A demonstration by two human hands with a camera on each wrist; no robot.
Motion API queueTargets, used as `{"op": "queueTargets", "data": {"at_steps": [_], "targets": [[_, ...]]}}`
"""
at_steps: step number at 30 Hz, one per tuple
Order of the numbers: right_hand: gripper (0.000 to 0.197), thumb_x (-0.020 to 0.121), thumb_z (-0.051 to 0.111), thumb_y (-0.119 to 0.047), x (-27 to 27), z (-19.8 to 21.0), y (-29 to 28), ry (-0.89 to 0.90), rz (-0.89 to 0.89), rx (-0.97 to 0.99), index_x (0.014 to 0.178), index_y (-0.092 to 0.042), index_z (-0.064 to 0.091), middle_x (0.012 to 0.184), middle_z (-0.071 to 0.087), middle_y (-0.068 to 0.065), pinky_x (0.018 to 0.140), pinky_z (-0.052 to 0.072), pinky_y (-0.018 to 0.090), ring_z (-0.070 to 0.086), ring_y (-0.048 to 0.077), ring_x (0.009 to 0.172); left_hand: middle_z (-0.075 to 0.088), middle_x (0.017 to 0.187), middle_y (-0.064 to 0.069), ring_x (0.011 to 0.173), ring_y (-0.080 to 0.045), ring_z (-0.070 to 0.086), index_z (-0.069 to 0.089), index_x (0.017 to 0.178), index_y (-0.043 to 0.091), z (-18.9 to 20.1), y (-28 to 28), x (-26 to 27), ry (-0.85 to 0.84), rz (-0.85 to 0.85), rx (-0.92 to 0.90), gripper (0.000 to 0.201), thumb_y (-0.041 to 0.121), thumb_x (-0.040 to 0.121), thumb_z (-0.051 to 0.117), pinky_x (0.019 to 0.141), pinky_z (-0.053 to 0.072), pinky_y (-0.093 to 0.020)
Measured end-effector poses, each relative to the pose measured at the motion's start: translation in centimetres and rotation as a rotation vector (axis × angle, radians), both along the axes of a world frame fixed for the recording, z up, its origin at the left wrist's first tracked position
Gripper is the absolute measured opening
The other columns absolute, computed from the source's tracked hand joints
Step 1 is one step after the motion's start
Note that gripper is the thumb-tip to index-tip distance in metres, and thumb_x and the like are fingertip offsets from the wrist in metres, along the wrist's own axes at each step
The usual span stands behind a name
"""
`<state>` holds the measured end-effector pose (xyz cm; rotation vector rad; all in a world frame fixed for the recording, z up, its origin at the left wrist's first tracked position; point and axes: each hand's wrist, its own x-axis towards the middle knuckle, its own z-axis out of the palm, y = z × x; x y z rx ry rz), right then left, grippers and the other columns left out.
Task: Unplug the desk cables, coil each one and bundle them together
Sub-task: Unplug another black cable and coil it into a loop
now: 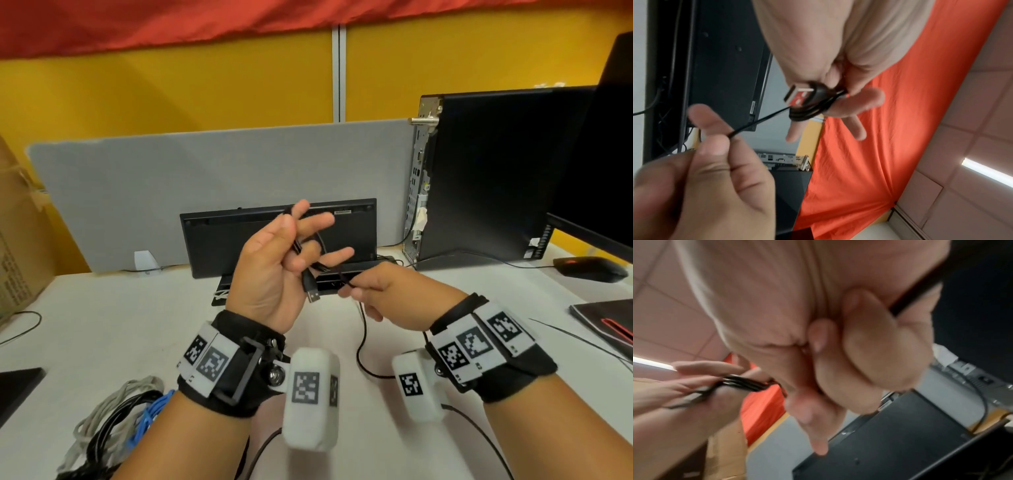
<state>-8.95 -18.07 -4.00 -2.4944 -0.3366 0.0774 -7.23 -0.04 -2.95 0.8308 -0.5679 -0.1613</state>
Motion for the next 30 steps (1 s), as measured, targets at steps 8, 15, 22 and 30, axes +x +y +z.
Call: {"op": "queueTargets", "data": {"at_steps": [8,15,22,30], "targets": [[0.032,0.096,0.051,-0.043,-2.1,1.9,0.7,0.084,0.051,-0.061,0.079,-0.029,0.075,0.058,0.057,-0.01,0.066,0.048,0.025,0.054,-0.001,0.054,0.069,0.121,-0.003,0.096,-0.031,0.072,0.04,0.136,0.014,-0.7,-0.2,0.3,-0.15,0.306,0.275,0.032,0.021,0.106,0.032,0.085,0.058,-0.039],[0.026,0.084,0.061,-0.03,-3.6,4.3,-0.5,0.042,0.169,0.29,0.063,-0.018,0.068,0.047,0.04,-0.008,0.044,0.03,0.022,0.034,0.01,0.042,0.073,0.111,0.006,0.087,-0.021,0.074,0.039,0.141,0.026,-1.2,-1.0,0.2,-0.258,0.345,0.648,0.038,0.015,0.105,0.035,0.092,0.053,-0.044],[0.023,0.083,0.046,-0.007,-3.5,5.3,-2.7,-0.053,0.26,0.861,0.082,-0.004,0.069,0.052,0.03,-0.002,0.045,0.019,0.025,0.024,0.012,0.046,0.077,0.091,-0.001,0.046,-0.009,0.051,0.049,0.137,0.024,-1.0,-1.5,-0.7,-0.342,0.244,0.806,0.036,0.013,0.105,0.035,0.081,0.048,-0.035],[0.02,0.094,0.058,-0.013,-4.4,5.8,-3.4,-0.53,0.094,0.428,0.103,-0.023,0.073,0.075,0.07,-0.009,0.068,0.049,0.02,0.061,0.01,0.069,0.056,0.053,-0.003,0.043,-0.012,0.041,0.058,0.129,0.014,-0.1,-0.6,-0.8,-0.231,0.196,0.761,0.033,0.016,0.103,0.038,0.08,0.054,-0.051]]}}
